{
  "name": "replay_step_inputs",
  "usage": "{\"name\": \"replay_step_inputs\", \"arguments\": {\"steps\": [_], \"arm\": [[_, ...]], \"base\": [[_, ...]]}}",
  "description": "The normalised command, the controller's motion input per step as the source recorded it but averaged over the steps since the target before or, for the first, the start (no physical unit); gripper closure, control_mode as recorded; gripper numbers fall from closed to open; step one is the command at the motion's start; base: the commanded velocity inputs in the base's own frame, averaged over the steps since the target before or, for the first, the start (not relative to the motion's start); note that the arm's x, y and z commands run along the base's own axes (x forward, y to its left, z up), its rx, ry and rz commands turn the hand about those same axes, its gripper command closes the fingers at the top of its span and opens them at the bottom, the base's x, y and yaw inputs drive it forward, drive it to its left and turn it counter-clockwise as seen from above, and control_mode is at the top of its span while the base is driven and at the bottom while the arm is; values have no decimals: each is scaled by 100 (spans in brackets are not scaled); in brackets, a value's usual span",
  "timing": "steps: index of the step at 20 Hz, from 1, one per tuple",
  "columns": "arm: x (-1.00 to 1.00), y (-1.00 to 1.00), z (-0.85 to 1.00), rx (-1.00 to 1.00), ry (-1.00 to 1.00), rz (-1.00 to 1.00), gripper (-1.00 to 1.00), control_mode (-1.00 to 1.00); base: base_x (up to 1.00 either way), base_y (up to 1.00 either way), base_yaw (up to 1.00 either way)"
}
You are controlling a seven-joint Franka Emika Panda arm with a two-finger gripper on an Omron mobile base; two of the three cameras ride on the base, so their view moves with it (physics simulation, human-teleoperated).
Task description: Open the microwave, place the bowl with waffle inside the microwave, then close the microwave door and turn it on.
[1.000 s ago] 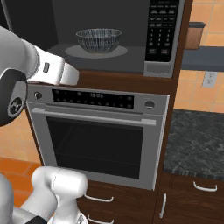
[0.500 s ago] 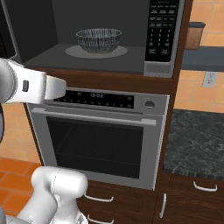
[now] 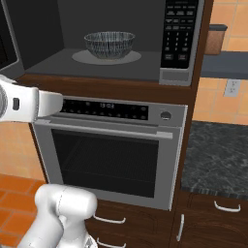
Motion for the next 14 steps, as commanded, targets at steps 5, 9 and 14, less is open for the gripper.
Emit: {"name": "replay_step_inputs", "arguments": {"steps": [5,9,14], "arm": [[-17,6,0,0,-6,0,-100,-100],[-52,1,0,0,-12,3,-100,-100],[-39,1,0,0,-10,1,-100,-100]], "base": [[0,0,0],[0,0,0],[0,0,0]]}}
